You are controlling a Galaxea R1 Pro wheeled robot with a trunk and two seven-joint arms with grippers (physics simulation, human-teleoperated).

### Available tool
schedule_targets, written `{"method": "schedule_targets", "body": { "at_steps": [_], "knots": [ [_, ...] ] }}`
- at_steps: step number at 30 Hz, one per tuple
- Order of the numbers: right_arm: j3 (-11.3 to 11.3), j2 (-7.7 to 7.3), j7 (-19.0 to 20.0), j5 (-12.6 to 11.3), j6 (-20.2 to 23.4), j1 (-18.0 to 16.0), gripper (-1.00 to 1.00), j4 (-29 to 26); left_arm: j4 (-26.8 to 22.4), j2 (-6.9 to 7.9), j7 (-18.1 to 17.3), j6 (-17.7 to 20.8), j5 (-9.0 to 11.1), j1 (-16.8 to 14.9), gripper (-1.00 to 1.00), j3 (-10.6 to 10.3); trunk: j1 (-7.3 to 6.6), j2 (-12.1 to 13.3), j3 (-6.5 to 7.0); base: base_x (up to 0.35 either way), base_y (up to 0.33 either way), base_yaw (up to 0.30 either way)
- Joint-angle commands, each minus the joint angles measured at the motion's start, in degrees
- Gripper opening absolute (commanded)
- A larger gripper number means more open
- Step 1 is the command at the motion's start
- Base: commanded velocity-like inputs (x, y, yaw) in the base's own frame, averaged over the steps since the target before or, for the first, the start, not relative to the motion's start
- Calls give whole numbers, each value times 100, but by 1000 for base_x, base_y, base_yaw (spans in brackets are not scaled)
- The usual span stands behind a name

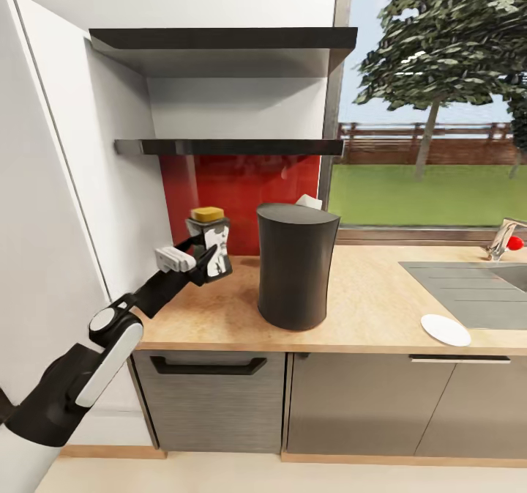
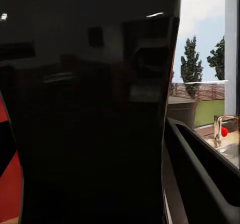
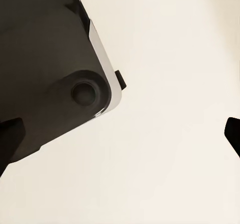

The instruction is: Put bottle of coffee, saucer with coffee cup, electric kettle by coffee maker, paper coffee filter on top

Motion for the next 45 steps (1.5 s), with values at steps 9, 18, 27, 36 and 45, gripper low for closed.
{"method": "schedule_targets", "body": {
  "at_steps": [9, 18, 27, 36, 45],
  "knots": [
    [-120, -148, 1, -276, -47, -38, 100, -95, 71, -119, -29, -96, 47, 169, -100, -1, 1, -7, -9, 0, 0, 0],
    [-118, -462, 4, -2128, -48, -132, 100, -311, 179, -121, -29, -145, 47, 447, -100, 8, 45, -88, -45, 0, 0, 0],
    [-59, -474, 1, -2226, -48, -132, 100, -314, 155, -113, -53, -273, 47, 591, -100, 12, 243, -449, -207, 0, 0, 0],
    [-129, -594, -3, -2894, -243, -203, 100, -314, 151, -112, -70, -384, 44, 596, -100, 8, 441, -810, -368, 0, 0, 0],
    [-121, -614, 1, -3186, -285, -211, 100, -319, 151, -112, -74, -405, 46, 597, -100, 8, 638, -1171, -530, 0, 0, 0]
  ]
}}
